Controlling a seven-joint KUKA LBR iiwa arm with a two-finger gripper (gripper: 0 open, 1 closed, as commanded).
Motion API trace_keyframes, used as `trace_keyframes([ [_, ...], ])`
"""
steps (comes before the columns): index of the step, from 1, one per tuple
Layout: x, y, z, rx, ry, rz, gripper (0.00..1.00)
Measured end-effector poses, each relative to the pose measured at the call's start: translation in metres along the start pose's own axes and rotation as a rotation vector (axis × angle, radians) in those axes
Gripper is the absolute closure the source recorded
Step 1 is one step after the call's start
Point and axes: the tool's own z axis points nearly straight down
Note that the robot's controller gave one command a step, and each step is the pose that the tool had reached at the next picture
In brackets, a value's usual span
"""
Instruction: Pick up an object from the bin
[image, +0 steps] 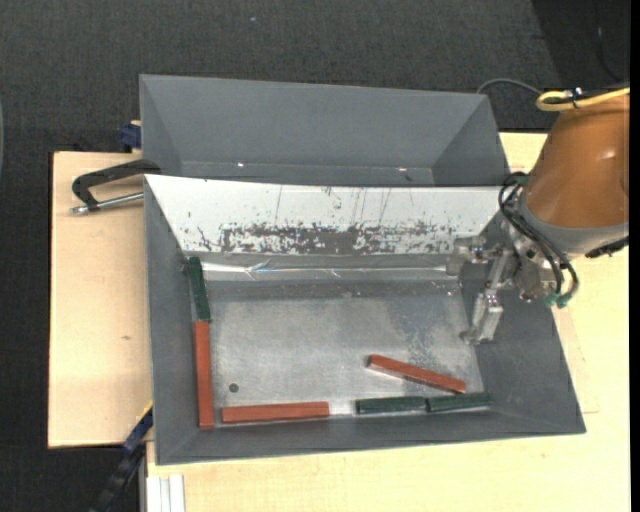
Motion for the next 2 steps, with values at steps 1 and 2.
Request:
trace_keyframes([
  [1, 0.0000, 0.0000, 0.0000, 0.000, 0.000, 0.000, 0.00],
  [2, 0.0000, 0.0000, 0.0000, 0.000, 0.000, 0.000, 0.00],
])
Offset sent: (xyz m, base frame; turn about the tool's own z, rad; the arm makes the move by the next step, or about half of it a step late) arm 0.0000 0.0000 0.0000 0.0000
